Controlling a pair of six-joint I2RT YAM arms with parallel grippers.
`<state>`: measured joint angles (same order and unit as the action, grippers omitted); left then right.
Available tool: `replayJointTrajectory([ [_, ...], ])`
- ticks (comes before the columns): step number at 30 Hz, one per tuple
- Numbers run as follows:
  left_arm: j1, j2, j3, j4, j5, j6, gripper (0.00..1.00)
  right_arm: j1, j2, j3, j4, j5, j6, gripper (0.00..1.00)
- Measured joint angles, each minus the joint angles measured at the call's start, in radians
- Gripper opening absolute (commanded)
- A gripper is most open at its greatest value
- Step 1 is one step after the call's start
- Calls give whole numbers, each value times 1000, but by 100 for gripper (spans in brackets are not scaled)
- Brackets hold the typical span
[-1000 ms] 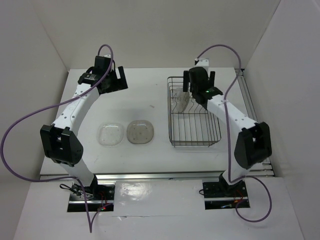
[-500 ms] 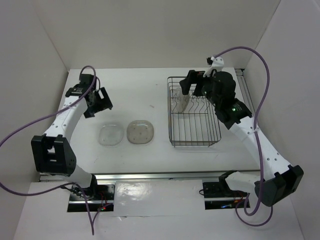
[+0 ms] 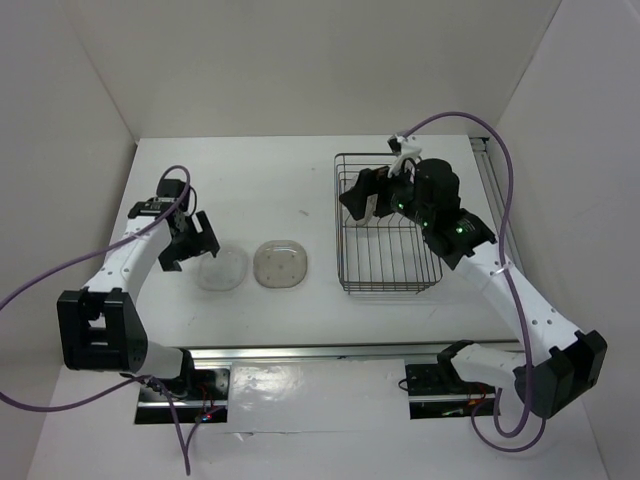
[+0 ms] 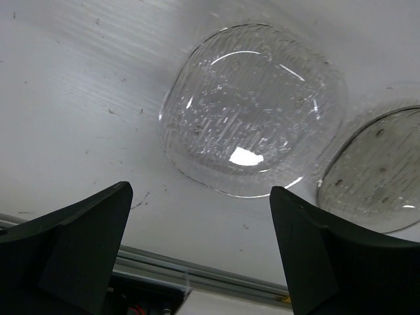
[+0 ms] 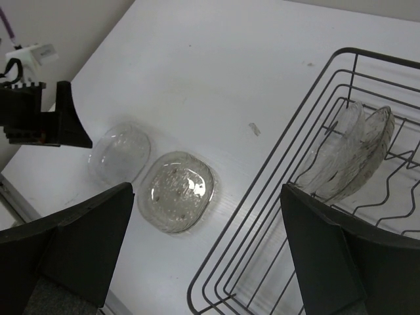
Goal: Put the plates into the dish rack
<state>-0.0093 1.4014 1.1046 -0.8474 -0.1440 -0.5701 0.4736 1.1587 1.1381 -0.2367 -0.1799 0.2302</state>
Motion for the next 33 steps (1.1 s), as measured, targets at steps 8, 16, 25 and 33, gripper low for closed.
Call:
replayJointTrajectory([
  [8,61,48,-41,36,5,52,96,0,-71,0,6,-61,-7,100],
  [16,64,198,-78,118,19,46,89,0,-81,0,8,-88,-8,100],
  [25,106,296,-82,158,32,43,61,0,-104,-1,11,-97,-8,100],
  [33,109,310,-66,163,25,46,16,0,-108,-1,12,-98,-8,100],
])
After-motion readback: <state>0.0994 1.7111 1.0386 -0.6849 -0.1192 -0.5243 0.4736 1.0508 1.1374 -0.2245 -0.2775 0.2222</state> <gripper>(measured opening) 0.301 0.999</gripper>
